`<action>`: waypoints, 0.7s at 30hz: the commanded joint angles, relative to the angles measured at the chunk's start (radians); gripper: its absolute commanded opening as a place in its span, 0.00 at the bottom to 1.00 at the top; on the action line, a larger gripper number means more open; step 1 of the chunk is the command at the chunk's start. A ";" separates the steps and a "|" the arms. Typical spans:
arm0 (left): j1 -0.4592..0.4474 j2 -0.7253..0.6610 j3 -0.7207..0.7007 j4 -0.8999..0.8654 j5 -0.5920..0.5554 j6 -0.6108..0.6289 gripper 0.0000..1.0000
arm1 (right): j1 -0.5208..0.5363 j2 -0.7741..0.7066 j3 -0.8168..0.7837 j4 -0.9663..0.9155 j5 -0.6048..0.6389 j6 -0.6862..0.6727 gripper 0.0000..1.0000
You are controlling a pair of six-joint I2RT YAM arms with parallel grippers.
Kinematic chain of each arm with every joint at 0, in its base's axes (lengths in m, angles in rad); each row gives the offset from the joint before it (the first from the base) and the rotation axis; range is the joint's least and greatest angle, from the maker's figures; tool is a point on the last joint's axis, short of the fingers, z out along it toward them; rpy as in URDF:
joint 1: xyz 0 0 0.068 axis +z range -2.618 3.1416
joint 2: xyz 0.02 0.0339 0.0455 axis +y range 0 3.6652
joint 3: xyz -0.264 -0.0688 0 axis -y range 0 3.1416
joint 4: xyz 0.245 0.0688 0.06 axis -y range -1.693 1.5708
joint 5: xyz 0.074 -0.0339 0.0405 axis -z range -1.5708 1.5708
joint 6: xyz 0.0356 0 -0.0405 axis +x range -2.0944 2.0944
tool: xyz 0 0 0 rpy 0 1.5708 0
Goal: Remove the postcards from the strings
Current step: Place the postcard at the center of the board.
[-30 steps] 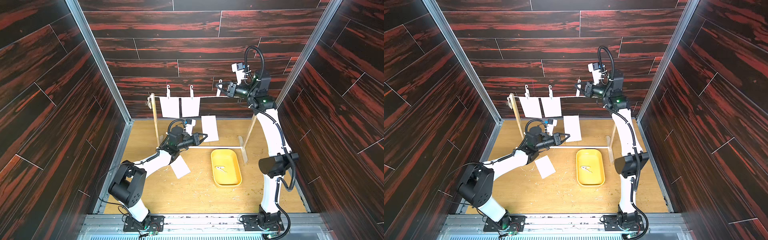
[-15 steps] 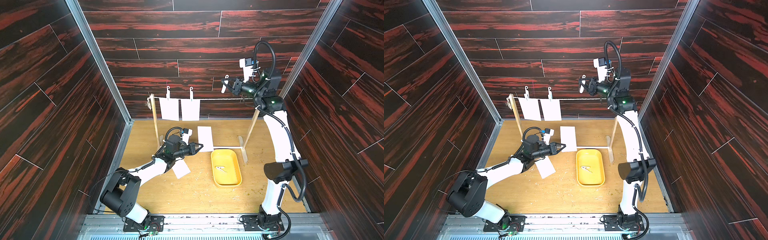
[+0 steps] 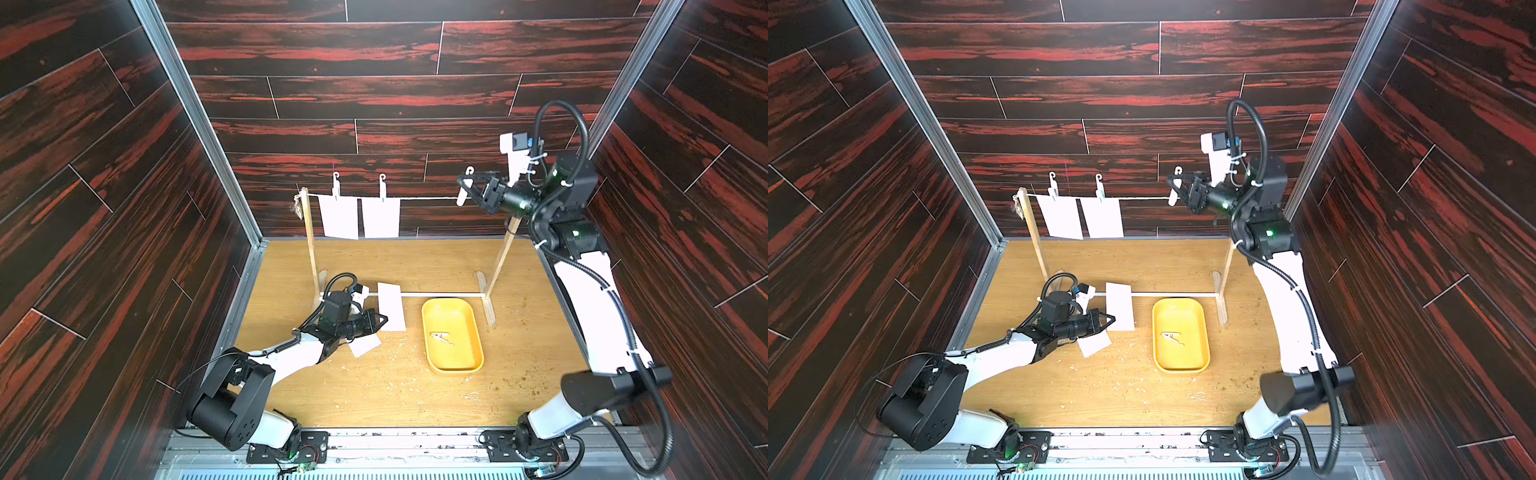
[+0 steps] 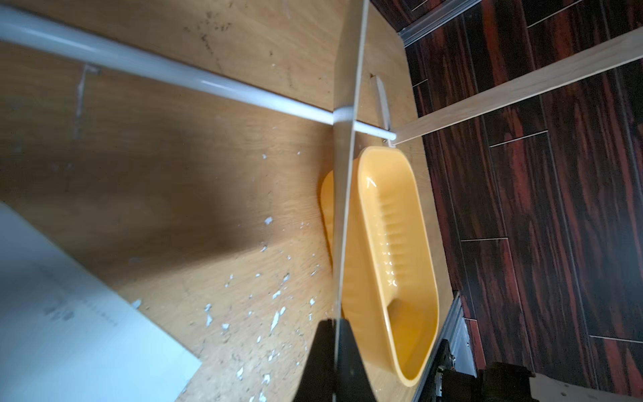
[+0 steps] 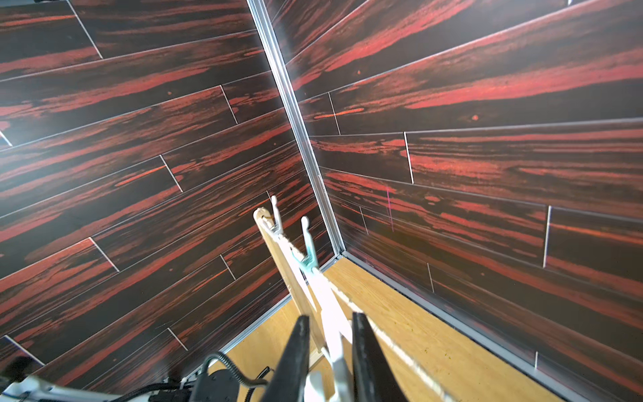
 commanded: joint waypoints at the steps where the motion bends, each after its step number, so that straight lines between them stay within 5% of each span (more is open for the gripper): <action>1: 0.009 -0.034 -0.031 -0.020 -0.017 -0.007 0.00 | -0.003 -0.118 -0.142 0.076 -0.007 0.013 0.21; 15: 0.025 0.114 -0.114 0.112 0.025 -0.086 0.00 | 0.008 -0.439 -0.720 0.115 -0.005 0.049 0.22; 21: 0.028 0.083 -0.151 0.060 -0.031 -0.073 0.17 | 0.026 -0.498 -0.920 0.171 0.000 0.095 0.22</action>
